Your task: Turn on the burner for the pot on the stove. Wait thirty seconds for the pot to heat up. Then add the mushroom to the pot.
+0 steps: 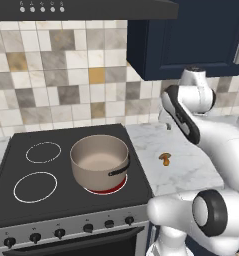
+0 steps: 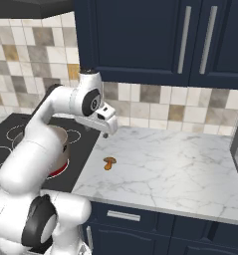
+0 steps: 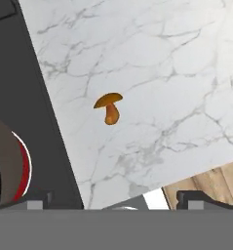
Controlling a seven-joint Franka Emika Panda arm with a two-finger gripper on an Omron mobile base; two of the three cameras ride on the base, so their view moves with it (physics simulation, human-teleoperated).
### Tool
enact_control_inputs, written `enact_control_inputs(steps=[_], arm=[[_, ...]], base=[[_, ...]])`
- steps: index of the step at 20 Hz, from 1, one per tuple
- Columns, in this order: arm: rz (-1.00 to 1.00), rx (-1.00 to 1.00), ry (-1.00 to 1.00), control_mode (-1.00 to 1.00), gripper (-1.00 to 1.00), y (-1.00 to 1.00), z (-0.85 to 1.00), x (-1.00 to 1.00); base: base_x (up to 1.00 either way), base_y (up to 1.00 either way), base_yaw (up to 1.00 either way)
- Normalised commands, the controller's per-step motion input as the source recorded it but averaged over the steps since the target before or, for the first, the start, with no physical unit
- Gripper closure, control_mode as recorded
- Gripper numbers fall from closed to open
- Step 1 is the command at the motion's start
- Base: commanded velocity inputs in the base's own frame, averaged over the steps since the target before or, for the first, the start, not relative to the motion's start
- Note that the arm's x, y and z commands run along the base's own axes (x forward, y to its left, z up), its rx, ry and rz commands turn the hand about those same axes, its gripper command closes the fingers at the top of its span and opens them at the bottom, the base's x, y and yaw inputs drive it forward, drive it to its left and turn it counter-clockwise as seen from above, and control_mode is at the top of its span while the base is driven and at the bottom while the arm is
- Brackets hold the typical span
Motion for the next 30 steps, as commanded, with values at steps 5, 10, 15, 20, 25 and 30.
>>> enact_control_inputs(steps=[5,10,15,20,25,30], arm=[[-0.02,0.05,0.33,-1.00,-1.00,-0.06,-0.69,0.23],[0.00,0.01,0.23,-1.00,-1.00,-0.01,-0.65,0.28],[0.00,0.01,0.10,-1.00,-1.00,0.00,-0.75,0.17],[0.00,0.05,0.00,-1.00,-1.00,-0.01,-0.61,0.06],[0.00,0.03,-0.01,-1.00,-1.00,-0.01,-0.50,0.03],[0.00,0.00,-0.04,-1.00,-1.00,-0.07,-0.33,0.12]], base=[[0.00,0.00,0.00],[0.00,0.00,0.00],[0.00,0.00,0.00],[0.00,0.00,0.00],[0.00,0.00,0.00],[0.00,0.00,0.00]])
